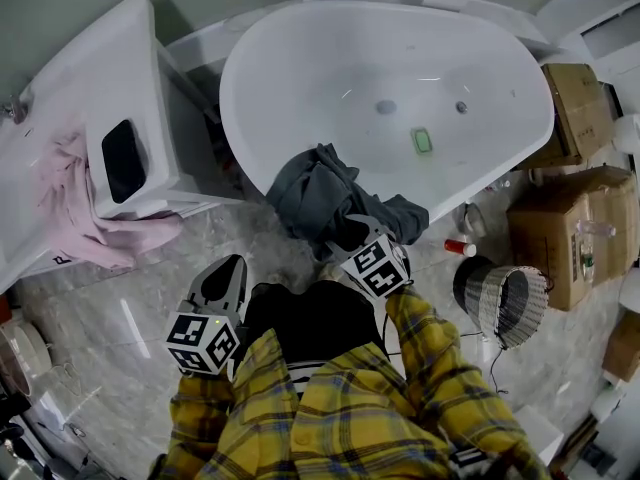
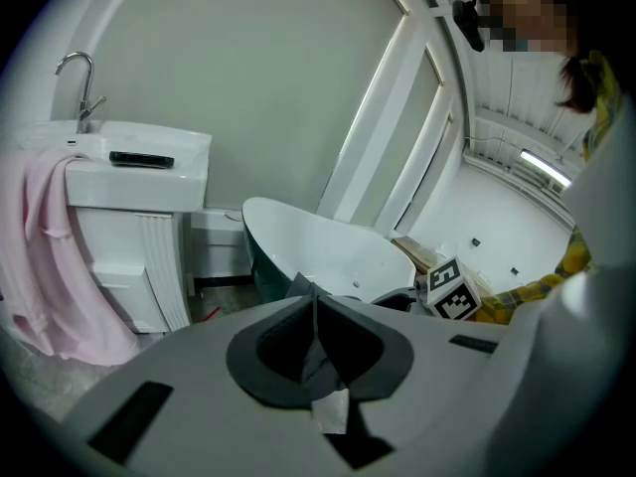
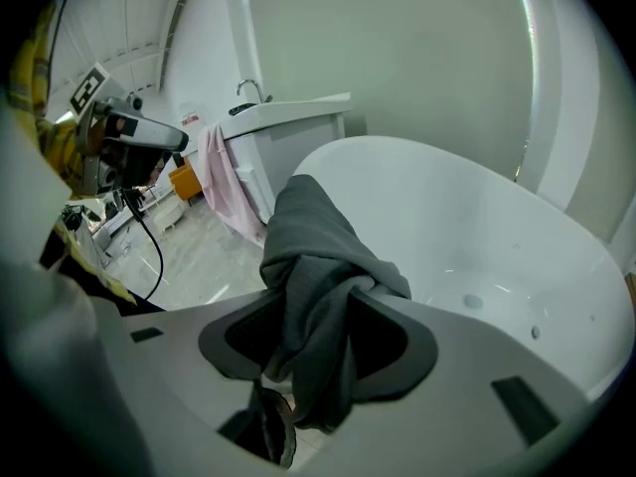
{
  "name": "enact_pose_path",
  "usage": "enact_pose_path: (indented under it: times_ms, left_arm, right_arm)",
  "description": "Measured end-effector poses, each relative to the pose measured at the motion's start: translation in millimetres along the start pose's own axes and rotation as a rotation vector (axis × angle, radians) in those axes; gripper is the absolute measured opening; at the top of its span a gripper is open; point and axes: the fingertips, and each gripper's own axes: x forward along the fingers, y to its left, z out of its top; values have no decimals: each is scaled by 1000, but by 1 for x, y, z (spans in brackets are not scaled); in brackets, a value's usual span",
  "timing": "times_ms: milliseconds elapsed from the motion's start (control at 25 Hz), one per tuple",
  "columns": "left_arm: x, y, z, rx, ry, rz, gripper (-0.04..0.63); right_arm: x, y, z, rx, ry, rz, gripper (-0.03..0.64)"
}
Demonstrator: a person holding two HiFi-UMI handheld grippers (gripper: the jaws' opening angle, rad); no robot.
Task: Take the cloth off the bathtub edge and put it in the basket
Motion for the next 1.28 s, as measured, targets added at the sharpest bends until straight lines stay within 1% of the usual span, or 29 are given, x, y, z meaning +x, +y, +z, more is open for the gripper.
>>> enact_pose_path:
  times_ms: [80,120,160,200,280,480,720,960,1120,1280]
  left_arm:
    - [-1,2,0,-2,-3,2,26]
    - [-1,3,1,-2,-4,4,26]
    - [0,4,1,-1,-5,5,26]
    - [0,4,2,0,-7,5,26]
    - [0,4,4,4,-12,-2,26]
    - [-3,3,7,10,-24,-44,28]
    - [-10,6,14,25,-51,-67,28]
    - [-14,8,21,31,-73,-116,29]
    - [-16,3,28,49,-87,-161,32]
    - [-17,-4,35,71,-92,-212,63]
  right_arm:
    - [-5,0,6,38,-48,10,195]
    - [-8,-1,9,91,-81,18,146]
    - [-10,-2,11,158,-108,26,46]
    - [-10,-2,10,215,-127,28,46]
    - [-11,-3,8,268,-144,13,46]
    - [-15,-3,7,257,-144,-48,44]
    - [-33,-5,9,344,-199,-99,44]
    - [-66,-11,18,437,-298,-173,44]
    - [-96,-11,30,475,-373,-210,44]
    - [-125,-7,43,491,-443,-250,44]
